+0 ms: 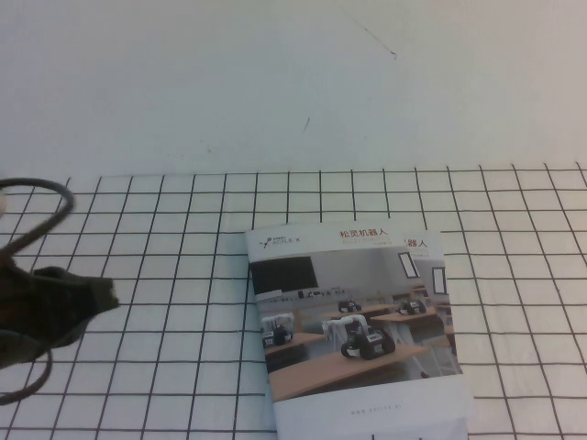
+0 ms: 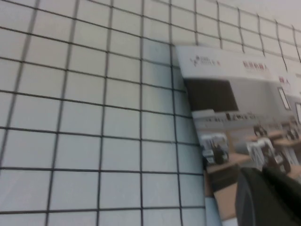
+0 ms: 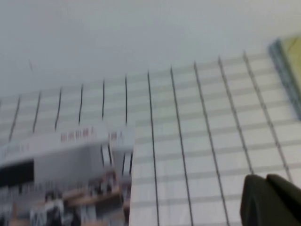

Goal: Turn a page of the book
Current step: Open the closed book

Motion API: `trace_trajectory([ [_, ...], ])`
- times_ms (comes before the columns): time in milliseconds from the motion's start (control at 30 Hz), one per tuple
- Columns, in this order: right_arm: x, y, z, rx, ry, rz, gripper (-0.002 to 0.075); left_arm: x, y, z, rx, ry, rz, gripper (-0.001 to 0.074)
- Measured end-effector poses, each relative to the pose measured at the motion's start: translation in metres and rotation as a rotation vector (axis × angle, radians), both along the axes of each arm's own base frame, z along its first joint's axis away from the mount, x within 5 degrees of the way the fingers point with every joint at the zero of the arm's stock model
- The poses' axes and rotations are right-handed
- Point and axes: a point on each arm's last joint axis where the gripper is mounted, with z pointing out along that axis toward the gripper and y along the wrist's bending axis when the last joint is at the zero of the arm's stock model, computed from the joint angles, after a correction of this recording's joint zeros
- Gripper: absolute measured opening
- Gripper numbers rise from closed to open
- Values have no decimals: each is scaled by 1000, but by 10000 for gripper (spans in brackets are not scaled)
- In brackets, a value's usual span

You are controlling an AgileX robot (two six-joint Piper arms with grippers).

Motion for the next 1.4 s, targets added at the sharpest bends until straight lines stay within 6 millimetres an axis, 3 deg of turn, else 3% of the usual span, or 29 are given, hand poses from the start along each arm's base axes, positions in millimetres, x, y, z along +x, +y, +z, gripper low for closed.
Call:
trace_trajectory([
  [167, 17, 23, -50, 108, 236, 239, 9, 20, -22, -21, -2, 44, -216, -3],
  [400, 25, 43, -109, 269, 262, 399, 9, 45, -48, -61, -19, 155, -364, -3],
  [600, 41, 48, -131, 307, 279, 455, 15, 57, -64, -86, 22, 222, -401, -3],
  [700, 50, 50, -141, 323, 281, 464, 48, 65, -76, -86, 34, 212, -445, -3],
  [900, 69, 54, -163, 370, 284, 462, 190, 81, -101, -74, 103, 145, -539, -3],
  [1133, 90, 61, -179, 418, 259, 496, 353, 103, -106, -92, 149, 212, -471, -3],
  [1400, 115, 77, -186, 394, 259, 525, 385, 122, -114, -118, 160, 274, -459, -3],
])
